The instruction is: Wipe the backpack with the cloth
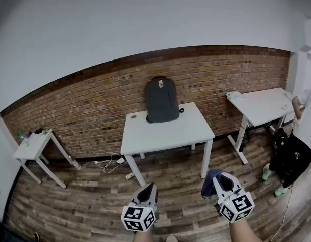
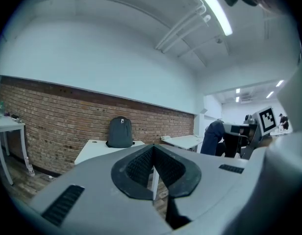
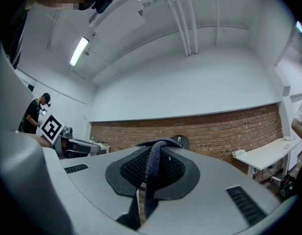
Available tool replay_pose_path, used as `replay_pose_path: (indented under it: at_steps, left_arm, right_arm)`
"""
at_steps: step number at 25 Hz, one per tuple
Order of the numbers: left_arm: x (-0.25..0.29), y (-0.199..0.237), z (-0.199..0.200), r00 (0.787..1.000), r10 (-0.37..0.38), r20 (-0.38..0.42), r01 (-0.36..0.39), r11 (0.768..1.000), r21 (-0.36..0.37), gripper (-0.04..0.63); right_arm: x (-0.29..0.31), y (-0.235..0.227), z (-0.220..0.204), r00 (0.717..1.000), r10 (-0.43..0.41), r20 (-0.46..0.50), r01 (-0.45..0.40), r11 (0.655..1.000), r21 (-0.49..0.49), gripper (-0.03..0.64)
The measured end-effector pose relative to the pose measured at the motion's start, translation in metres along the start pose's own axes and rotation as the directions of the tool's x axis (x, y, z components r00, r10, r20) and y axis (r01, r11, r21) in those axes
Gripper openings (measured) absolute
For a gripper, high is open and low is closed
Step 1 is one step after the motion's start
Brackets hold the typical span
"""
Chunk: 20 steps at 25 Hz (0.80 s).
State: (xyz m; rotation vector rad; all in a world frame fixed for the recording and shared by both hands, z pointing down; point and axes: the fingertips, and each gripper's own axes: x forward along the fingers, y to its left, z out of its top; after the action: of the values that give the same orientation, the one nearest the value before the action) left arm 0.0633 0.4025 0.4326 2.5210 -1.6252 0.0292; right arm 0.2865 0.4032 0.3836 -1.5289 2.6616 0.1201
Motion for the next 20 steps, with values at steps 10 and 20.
replay_pose_path:
  at_steps: [10,20]
  left_arm:
    - [0.052,0.106,0.009,0.999,0.006,-0.039,-0.005,1.000,0.010,-0.012]
    - [0.088,0.166,0.005,0.997,-0.002,-0.077,0.007,0.997,0.071,-0.012]
  right_arm:
    - [0.108,0.019,-0.003,1.000,-0.019,-0.002,0.019,1.000,-0.020,0.031]
    - [0.165,0.029,-0.006,0.998,-0.061,-0.003,0.061,0.996,-0.069,0.031]
